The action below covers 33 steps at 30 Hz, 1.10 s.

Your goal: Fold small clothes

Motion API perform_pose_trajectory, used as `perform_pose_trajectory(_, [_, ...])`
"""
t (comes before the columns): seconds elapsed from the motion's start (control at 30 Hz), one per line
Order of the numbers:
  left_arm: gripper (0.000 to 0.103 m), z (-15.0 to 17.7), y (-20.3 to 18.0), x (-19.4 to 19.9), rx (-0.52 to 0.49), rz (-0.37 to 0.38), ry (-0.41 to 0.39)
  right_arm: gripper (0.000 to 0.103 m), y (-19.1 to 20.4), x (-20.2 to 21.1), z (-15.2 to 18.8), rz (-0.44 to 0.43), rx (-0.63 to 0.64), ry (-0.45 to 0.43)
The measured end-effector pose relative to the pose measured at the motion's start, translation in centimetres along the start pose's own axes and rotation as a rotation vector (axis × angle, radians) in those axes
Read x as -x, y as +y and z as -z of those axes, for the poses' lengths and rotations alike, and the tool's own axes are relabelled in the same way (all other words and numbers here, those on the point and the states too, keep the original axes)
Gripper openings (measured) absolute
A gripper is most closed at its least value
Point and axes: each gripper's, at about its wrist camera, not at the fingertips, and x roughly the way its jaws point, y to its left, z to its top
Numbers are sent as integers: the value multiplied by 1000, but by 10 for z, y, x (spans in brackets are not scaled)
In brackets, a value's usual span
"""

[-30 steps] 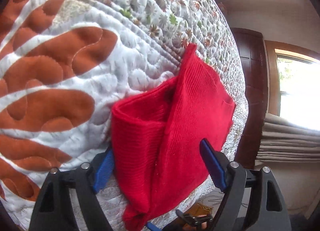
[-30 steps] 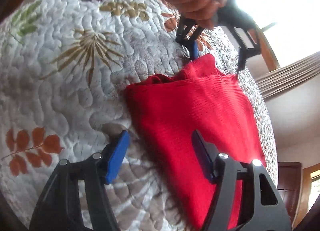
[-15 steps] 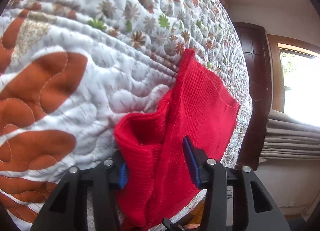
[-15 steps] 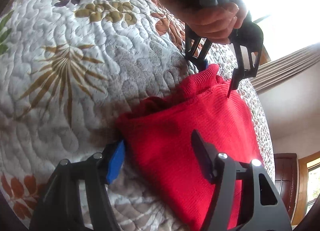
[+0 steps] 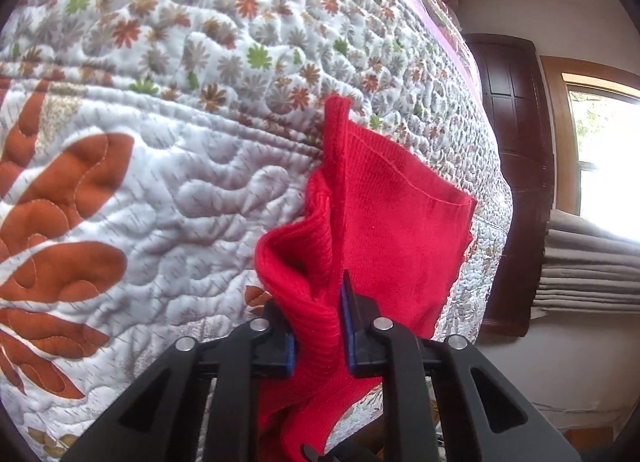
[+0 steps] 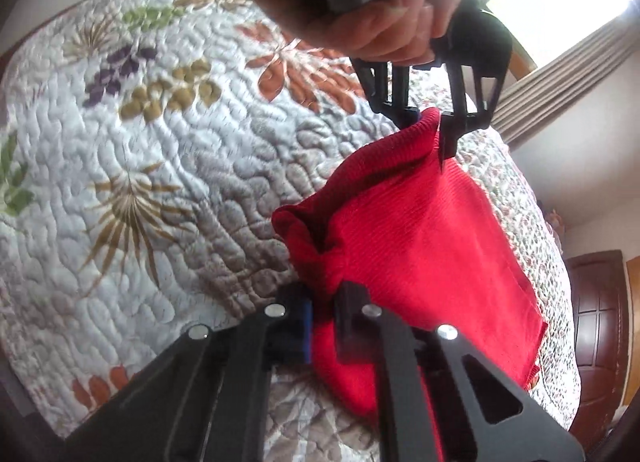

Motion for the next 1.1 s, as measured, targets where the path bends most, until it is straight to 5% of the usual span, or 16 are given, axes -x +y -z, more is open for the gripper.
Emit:
perform_pose_trajectory(0.6, [16, 20, -108, 22, -39, -43, -55, 6, -77, 86, 16, -37, -328, -25])
perform_pose_trajectory(1.1, [15, 24, -201, -9, -92, -78, -65, 6, -151, 121, 67, -24, -507, -84])
